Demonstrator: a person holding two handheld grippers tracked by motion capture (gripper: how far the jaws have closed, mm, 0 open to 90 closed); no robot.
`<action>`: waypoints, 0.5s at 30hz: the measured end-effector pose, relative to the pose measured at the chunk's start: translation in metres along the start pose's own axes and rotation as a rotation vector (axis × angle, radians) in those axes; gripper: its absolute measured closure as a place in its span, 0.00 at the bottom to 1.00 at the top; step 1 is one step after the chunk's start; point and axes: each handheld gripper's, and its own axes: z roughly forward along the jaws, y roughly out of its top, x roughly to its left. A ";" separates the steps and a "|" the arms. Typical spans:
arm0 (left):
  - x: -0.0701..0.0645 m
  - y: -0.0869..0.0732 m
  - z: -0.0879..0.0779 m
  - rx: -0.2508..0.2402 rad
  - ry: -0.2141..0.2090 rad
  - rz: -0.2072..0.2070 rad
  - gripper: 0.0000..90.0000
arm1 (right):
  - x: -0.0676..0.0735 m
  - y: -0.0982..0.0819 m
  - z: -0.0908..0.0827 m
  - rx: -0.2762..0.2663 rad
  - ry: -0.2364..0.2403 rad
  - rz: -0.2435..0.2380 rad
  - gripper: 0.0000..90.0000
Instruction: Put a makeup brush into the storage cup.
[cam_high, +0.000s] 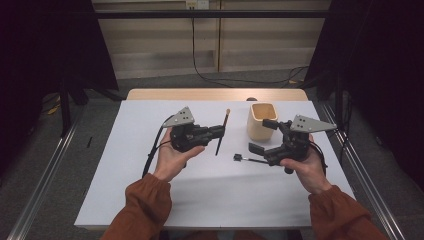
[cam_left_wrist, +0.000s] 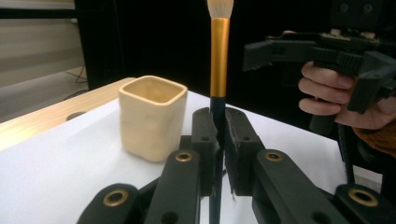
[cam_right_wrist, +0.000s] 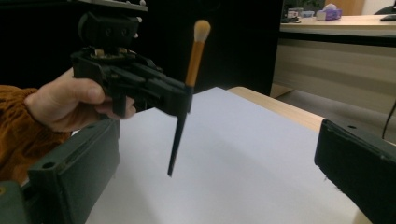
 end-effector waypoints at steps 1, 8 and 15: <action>-0.001 0.000 0.002 -0.002 -0.005 0.000 0.93 | 0.000 0.002 0.002 0.002 0.003 -0.003 0.00; -0.006 -0.006 0.005 -0.005 -0.022 -0.009 0.93 | 0.003 0.004 0.014 -0.018 0.033 -0.010 0.02; -0.010 -0.009 0.008 -0.002 -0.035 -0.013 0.93 | 0.004 0.000 0.018 0.020 0.069 -0.030 0.13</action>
